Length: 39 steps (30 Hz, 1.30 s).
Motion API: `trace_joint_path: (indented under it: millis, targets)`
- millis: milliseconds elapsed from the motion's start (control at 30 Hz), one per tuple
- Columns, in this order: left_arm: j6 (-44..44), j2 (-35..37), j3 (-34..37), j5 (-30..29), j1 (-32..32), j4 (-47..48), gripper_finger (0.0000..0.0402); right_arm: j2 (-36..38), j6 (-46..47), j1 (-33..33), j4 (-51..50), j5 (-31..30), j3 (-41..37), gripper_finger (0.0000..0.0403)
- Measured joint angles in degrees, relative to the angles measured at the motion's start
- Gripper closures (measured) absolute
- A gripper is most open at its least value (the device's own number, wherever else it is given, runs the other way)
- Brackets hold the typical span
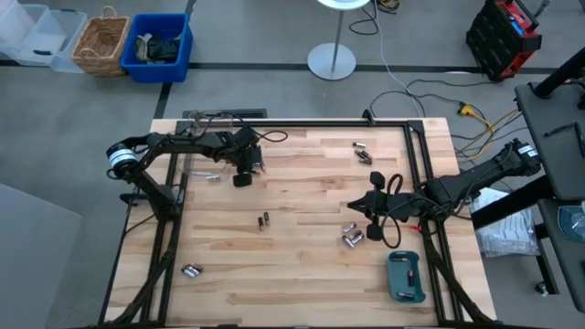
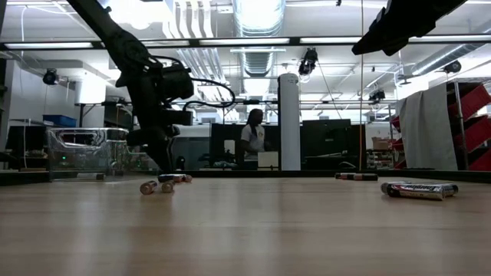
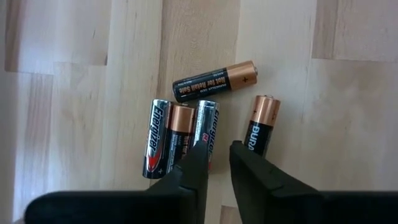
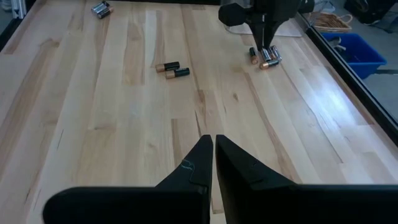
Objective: Sort batteries
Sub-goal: Put the silver and black battery into the transparent bin
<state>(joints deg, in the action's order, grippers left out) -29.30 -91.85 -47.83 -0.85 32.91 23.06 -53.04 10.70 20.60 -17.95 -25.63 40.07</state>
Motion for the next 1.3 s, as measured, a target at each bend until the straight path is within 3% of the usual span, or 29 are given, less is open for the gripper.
trace_joint_path:
  millis: [833, 1300]
  targets:
    - [0.2, -3.9, -0.1, -0.7, 0.2, -1.2, 0.0339, 0.0, -0.3, 0.0, 0.0, 0.0, 0.0, 0.0390]
    - [0.2, -4.0, -0.1, -0.7, 0.2, -1.2, 0.0376, 0.0, -0.3, 0.0, 0.0, 0.0, 0.0, 0.0390]
